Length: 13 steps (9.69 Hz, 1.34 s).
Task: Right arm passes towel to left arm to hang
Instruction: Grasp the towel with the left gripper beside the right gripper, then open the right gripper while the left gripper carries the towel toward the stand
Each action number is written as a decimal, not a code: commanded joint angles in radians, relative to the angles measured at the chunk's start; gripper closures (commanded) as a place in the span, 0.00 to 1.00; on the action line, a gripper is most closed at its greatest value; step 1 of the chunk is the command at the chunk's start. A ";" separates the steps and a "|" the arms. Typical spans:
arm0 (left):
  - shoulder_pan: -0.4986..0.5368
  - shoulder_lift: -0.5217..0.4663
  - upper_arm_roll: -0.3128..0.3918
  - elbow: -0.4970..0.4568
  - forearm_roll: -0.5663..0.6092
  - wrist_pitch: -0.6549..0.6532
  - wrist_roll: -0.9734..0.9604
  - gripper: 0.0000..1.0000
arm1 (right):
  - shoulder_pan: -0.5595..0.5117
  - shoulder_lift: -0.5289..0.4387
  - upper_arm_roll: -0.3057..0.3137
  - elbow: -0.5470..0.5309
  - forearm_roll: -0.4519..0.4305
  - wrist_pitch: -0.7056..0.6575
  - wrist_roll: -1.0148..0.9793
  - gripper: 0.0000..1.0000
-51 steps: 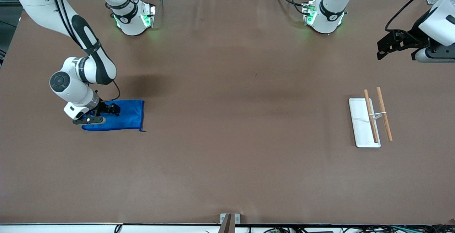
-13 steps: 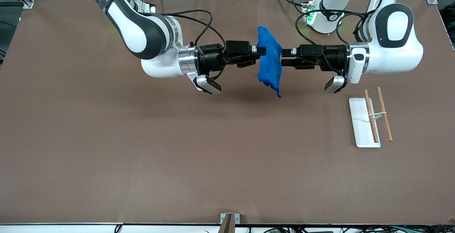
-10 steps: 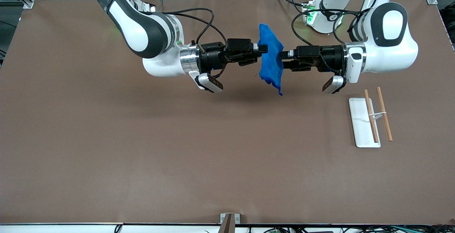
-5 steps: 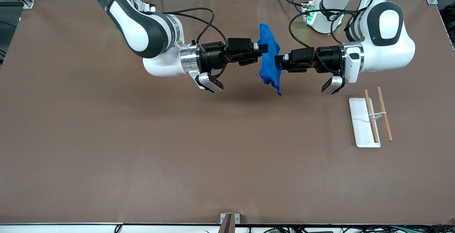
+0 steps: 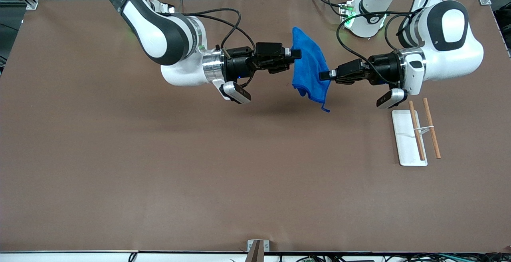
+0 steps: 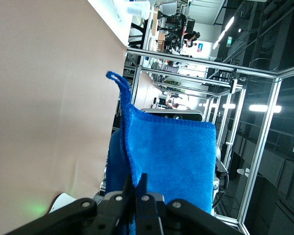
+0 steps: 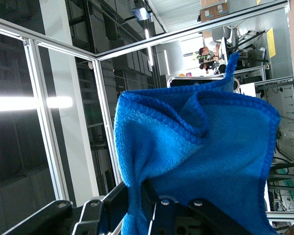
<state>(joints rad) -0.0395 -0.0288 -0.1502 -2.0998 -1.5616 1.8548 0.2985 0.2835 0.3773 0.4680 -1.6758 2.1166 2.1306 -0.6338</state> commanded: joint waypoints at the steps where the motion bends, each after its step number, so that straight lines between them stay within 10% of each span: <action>1: -0.005 0.001 0.000 -0.003 0.069 0.023 -0.038 1.00 | -0.012 0.005 0.014 0.001 0.029 0.000 -0.017 0.72; 2: -0.005 0.003 0.001 0.009 0.087 0.023 -0.056 1.00 | -0.015 0.005 0.012 0.001 0.019 0.017 -0.017 0.03; 4: -0.005 0.003 0.014 0.024 0.165 0.023 -0.068 1.00 | -0.044 -0.003 0.009 -0.013 -0.120 0.095 0.067 0.00; 8: -0.005 0.003 0.104 0.119 0.659 0.021 -0.073 1.00 | -0.225 -0.015 -0.003 -0.005 -0.894 0.088 0.567 0.00; 13: 0.010 0.067 0.211 0.164 1.222 0.195 -0.064 1.00 | -0.239 -0.121 -0.248 -0.060 -1.710 0.086 0.856 0.00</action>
<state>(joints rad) -0.0335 -0.0129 0.0422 -1.9271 -0.4031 1.9847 0.2150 0.0396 0.3427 0.2800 -1.6743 0.5523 2.2226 0.1715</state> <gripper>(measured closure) 0.978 0.000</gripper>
